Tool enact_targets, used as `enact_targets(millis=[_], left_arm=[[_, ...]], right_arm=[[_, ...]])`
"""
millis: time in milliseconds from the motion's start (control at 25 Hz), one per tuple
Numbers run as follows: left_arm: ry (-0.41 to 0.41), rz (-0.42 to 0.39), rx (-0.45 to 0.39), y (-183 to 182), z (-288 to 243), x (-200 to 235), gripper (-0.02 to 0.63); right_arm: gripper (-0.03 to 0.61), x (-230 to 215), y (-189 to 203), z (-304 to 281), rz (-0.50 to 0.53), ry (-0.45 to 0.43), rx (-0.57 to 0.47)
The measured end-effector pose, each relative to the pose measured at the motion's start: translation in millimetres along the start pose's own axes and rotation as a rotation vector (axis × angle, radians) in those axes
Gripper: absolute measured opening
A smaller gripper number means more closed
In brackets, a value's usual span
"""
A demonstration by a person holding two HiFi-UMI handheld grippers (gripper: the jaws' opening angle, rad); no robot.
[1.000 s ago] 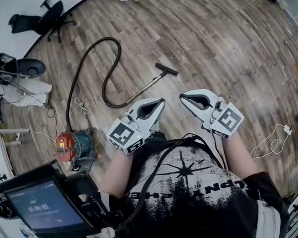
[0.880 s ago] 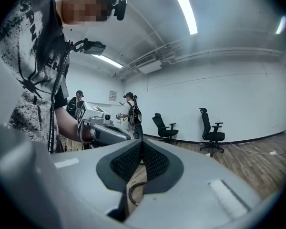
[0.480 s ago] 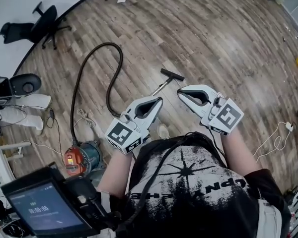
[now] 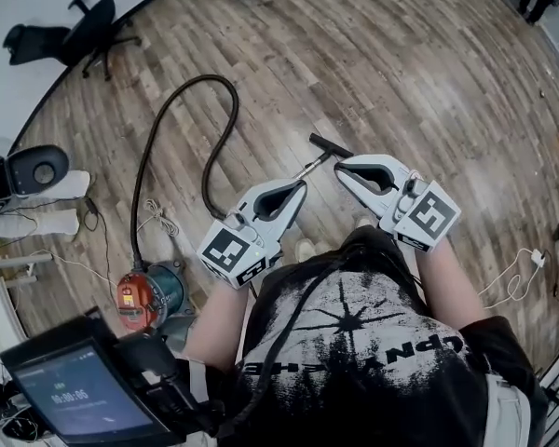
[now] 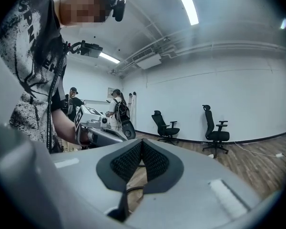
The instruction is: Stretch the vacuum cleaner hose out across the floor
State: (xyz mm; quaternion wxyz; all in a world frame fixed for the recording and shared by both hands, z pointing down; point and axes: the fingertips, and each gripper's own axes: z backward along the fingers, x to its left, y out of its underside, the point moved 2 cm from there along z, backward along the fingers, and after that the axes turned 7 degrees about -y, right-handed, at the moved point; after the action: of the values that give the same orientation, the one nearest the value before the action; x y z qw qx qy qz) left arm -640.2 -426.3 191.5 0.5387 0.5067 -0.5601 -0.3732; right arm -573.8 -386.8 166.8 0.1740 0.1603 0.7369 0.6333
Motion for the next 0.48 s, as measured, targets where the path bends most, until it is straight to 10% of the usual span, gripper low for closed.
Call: enact_targets(millis=[480], left_arm=[[-0.359, 0.066, -0.080, -39, -51, 44, 0.000]], right_arm=[[0.006, -94, -21, -25, 0.045, -0.370, 0.012]])
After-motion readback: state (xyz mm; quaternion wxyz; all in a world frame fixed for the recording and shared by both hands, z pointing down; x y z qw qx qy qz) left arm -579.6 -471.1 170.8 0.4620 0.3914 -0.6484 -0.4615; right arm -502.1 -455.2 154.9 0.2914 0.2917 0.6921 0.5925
